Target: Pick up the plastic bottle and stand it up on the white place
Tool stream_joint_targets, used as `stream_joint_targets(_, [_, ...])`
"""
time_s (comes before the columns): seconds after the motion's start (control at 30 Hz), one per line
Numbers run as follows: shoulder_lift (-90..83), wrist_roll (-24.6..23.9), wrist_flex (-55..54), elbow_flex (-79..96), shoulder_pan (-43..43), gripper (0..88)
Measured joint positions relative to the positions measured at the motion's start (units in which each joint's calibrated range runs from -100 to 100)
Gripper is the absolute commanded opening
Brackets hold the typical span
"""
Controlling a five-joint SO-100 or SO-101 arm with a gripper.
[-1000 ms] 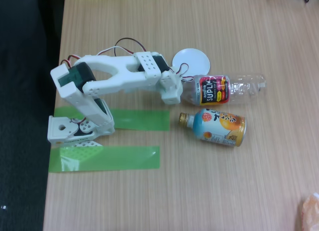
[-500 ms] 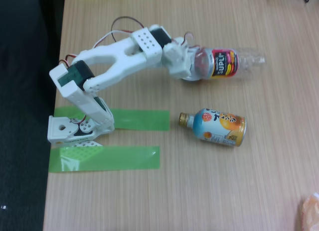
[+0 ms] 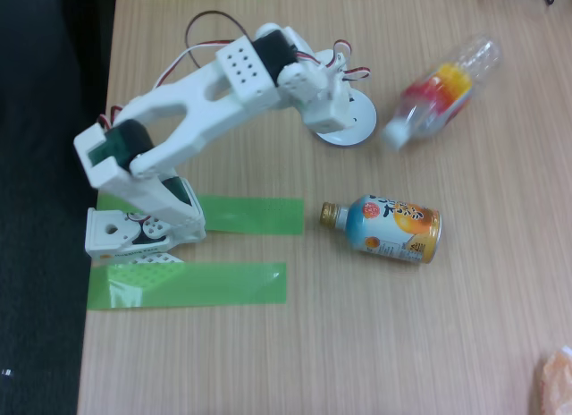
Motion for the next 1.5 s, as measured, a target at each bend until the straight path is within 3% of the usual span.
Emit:
stream_joint_targets(0.23, [-5.56,0.00,-0.59,1.72,0.52,31.6])
stream_joint_targets(0.5, [-5.72,0.11,-6.63,2.08,2.39,31.4])
stream_joint_targets(0.73, [-3.87,0.32,-10.45,2.08,9.11,31.4])
stream_joint_targets(1.1, [6.57,3.79,-11.98,-10.03,12.55,31.4])
stream_joint_targets(1.2, [9.60,8.10,-12.23,-11.30,13.07,31.4])
stream_joint_targets(1.43, [16.67,23.24,-16.74,-11.93,12.70,31.4])
stream_joint_targets(1.5, [18.52,25.24,-19.71,-12.47,12.85,31.4])
